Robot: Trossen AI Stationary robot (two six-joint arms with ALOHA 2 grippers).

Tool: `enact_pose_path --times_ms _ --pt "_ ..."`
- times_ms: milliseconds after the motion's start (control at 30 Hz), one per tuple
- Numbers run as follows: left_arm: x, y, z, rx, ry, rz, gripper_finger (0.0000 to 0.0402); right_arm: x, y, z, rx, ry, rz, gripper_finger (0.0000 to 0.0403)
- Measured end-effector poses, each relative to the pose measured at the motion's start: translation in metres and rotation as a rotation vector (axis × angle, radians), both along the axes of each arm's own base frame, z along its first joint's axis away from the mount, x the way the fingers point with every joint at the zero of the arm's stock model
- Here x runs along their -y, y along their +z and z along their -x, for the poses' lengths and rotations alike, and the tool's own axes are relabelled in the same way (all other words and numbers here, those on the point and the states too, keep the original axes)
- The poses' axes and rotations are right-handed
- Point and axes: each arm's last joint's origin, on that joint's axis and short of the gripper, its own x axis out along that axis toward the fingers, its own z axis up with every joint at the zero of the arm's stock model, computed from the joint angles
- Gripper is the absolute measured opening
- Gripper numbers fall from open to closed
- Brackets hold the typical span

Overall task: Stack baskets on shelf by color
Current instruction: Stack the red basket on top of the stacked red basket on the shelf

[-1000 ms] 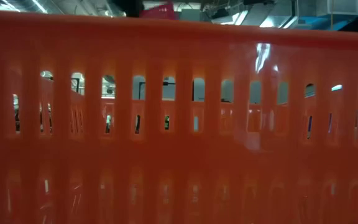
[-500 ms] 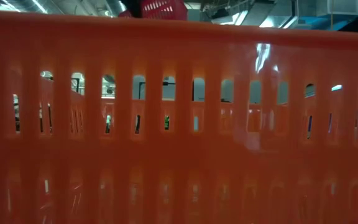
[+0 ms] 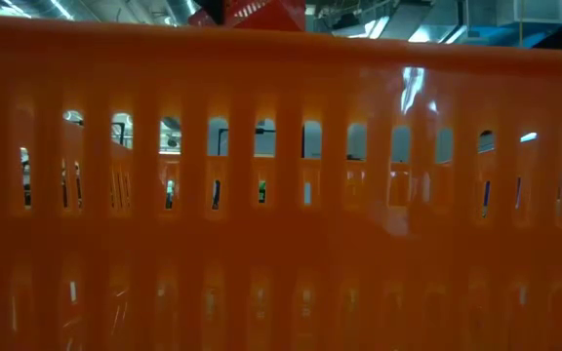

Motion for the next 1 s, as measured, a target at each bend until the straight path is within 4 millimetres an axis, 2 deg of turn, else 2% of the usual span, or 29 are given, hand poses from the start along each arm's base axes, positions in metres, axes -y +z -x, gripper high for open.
enact_pose_path --times_ms 100,233,300,400,467,567,700,867,1000 --pt "0.001 -0.005 0.0 -0.055 -0.011 0.033 0.0 -0.003 -0.005 -0.006 -0.018 -0.016 0.066 0.0112" --pt "0.005 -0.018 0.001 -0.204 -0.012 0.044 0.0 -0.007 -0.007 -0.008 -0.027 0.009 0.06 0.0112" --pt "0.008 -0.025 0.0 -0.292 -0.008 -0.013 0.0 -0.009 -0.008 -0.007 -0.037 0.031 0.042 0.0112" --pt "0.012 -0.035 -0.006 -0.411 -0.023 -0.208 0.0 -0.009 -0.011 -0.008 -0.057 0.075 0.0 0.0112" --pt "0.016 -0.037 -0.01 -0.417 -0.082 -0.267 0.0 -0.009 -0.016 -0.012 -0.082 0.085 -0.015 0.0113" --pt "0.019 -0.039 -0.014 -0.432 -0.159 -0.257 0.0 -0.008 -0.025 -0.019 -0.116 0.089 -0.026 0.0113" --pt "0.016 -0.045 -0.019 -0.446 -0.15 -0.242 0.0 -0.008 -0.041 -0.033 -0.162 0.103 -0.031 0.0113" --pt "0.009 -0.048 -0.021 -0.448 -0.128 -0.194 0.0 -0.012 -0.059 -0.049 -0.195 0.148 0.072 0.0113" --pt "0.002 -0.05 -0.021 -0.448 -0.092 -0.149 0.0 -0.015 -0.068 -0.06 -0.203 0.12 0.125 0.0113"
